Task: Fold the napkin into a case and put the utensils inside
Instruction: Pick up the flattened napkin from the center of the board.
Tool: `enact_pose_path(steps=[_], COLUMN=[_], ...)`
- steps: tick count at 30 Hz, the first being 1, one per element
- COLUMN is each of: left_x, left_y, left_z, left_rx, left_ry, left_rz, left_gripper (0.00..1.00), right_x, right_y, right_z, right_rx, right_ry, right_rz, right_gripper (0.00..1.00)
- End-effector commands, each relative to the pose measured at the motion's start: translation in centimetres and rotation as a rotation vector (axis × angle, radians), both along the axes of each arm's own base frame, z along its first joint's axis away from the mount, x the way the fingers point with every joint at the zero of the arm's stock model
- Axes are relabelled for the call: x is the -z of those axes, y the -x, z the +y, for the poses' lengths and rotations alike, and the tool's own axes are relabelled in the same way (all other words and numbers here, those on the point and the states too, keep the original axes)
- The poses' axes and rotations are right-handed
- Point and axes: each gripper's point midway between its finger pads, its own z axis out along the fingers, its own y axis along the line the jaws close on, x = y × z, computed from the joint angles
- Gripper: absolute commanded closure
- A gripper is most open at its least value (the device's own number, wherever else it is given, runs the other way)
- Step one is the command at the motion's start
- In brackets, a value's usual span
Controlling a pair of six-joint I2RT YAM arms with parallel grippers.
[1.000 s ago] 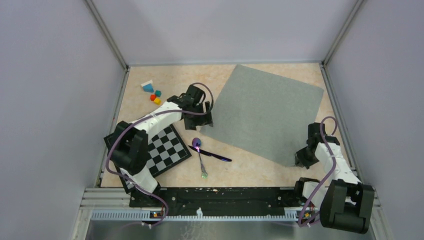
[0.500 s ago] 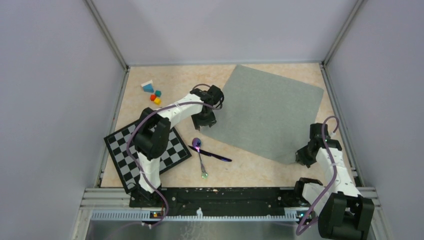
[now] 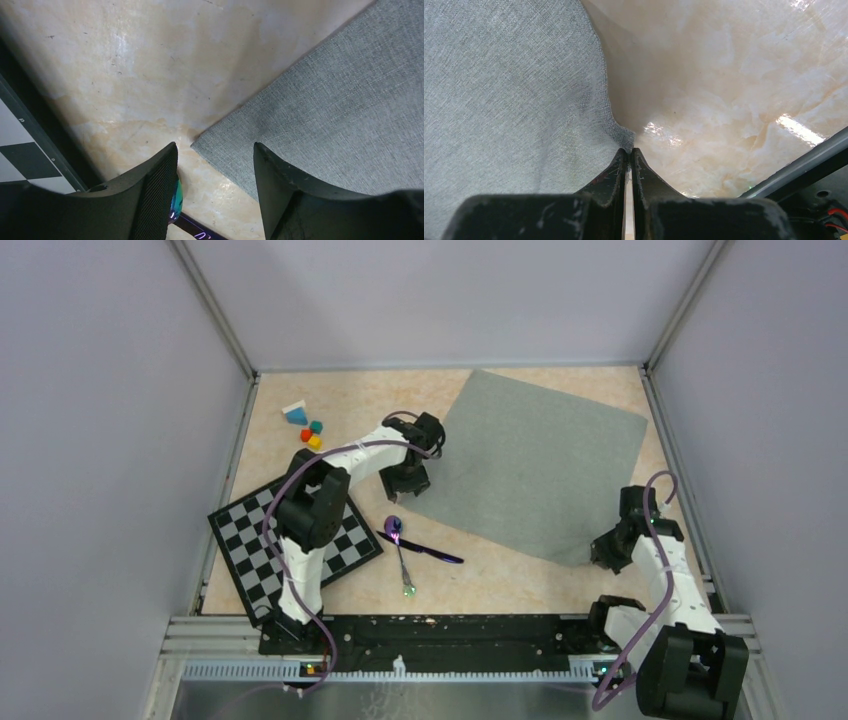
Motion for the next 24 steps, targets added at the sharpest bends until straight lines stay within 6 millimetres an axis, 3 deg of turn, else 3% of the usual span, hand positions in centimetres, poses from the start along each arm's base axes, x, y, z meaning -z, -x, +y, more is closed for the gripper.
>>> enact_pose_path(steps=[1, 13, 19, 22, 23, 24], left_x=[1.6, 4.9, 6.9, 6.8, 6.4, 5.8], left_y=[0.2, 3.5, 3.6, 2.8, 2.5, 2.0], left_z=[0.2, 1.5, 2.1, 2.2, 2.3, 2.2], left_rx=[-0.022, -0.181, -0.231, -0.224, -0.218, -0.207], left_ry=[-0.004, -0.033, 0.029, 0.051, 0.058, 0.066], left_rz=[0.021, 0.132, 0.131, 0.098, 0.084, 0.06], left_gripper=[0.38, 0.44, 0.65, 0.94, 1.0, 1.0], right_x=[-0.2, -0.2, -0.3, -0.2, -0.4, -0.7], right_y=[-0.3, -0.2, -0.3, -0.4, -0.7, -1.2], right_z=[-0.1, -0.2, 0.0, 0.1, 0.1, 0.3], right_rx=[0.004, 0.022, 0.036, 0.03, 0.006, -0.025], right_ry=[0.003, 0.007, -0.01, -0.012, -0.007, -0.014], right_rz=[-0.024, -0.023, -0.035, -0.044, -0.062, -0.089], right_gripper=[1.0, 1.0, 1.0, 1.0, 1.0, 1.0])
